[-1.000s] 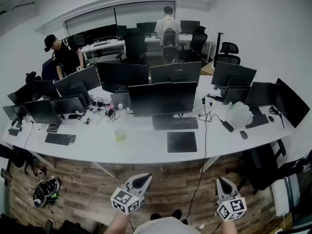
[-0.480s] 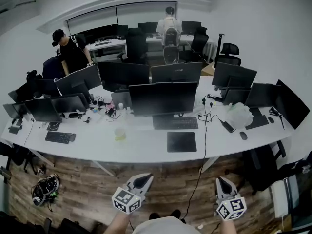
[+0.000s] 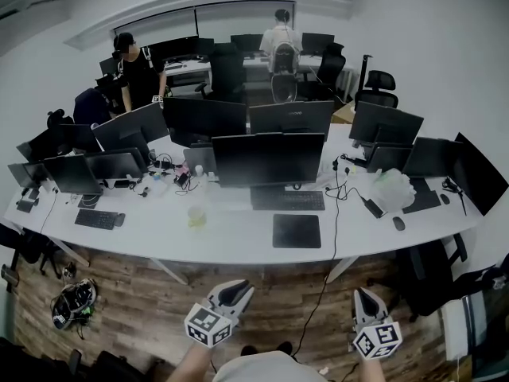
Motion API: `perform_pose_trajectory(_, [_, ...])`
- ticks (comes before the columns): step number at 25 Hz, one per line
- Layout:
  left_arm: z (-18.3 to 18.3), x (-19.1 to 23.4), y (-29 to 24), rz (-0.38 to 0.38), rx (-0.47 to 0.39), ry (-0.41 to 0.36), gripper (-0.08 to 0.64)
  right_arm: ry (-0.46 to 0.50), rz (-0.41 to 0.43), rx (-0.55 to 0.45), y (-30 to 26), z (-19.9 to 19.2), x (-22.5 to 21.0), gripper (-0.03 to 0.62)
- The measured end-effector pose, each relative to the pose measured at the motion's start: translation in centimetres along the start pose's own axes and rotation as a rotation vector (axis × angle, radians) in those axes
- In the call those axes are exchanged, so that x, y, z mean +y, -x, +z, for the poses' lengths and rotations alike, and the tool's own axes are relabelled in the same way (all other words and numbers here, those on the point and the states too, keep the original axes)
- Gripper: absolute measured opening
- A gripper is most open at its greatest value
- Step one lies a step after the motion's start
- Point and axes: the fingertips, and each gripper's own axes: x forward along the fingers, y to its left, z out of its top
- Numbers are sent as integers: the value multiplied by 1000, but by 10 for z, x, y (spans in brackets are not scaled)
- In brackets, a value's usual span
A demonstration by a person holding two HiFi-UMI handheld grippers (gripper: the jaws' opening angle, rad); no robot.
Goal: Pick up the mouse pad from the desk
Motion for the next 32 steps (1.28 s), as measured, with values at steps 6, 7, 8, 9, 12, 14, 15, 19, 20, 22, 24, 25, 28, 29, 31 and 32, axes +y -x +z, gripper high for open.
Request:
perform_pose_trajectory(6, [-1,-1,-9,28,11,9,203,-2,31,3,-4,0,-7,11])
perform_pose_trajectory(7, [-2,-1,-10,34,11,12,226,-2,34,5,-4,0,-9,11])
perform_pose_trajectory(8, [-2,-2,-10,39,12,16,244,-2,38,7,-4,-1,-10,11])
perform_pose_trajectory(9, [-2,-2,-11,44,13,21,257,-2,41,9,-5,-1,-11,11])
perform_pose_trajectory(12, [-4,-3,-13,49,21,34,281,0,49,14,-5,-2,-16,11])
perform_pose_trajectory(14, [-4,-4,-15,54,20,39,307,-1,58,14,-5,-2,-19,11])
perform_pose_trajectory(15, [-4,-5,-15,56,18,41,316,-3,64,14,-6,-2,-20,11])
perform_pose_trajectory(19, [-4,-9,-19,70,15,48,336,-12,83,7,-8,-2,-26,11])
perform_pose_trajectory(20, [-5,-11,-21,74,18,48,339,-14,88,6,-8,-2,-28,11])
perform_pose_trajectory(22, [-7,-13,-23,82,24,48,347,-15,97,6,-9,-4,-32,11])
perform_pose_trajectory(24, [-8,-15,-24,88,20,54,350,-14,102,7,-9,-5,-35,11])
perform_pose_trajectory(25, [-8,-16,-24,90,17,57,353,-15,104,9,-10,-6,-37,11])
perform_pose_trajectory(28, [-9,-19,-26,97,12,60,356,-19,109,17,-10,-8,-41,11])
perform_pose_trajectory(29, [-9,-20,-27,99,10,61,356,-19,111,19,-10,-10,-43,11])
perform_pose_trajectory(31, [-10,-20,-28,103,8,63,356,-19,111,23,-11,-10,-45,11])
perform_pose_trajectory(32, [-10,-20,-28,105,9,64,356,-20,110,25,-12,-11,-46,11])
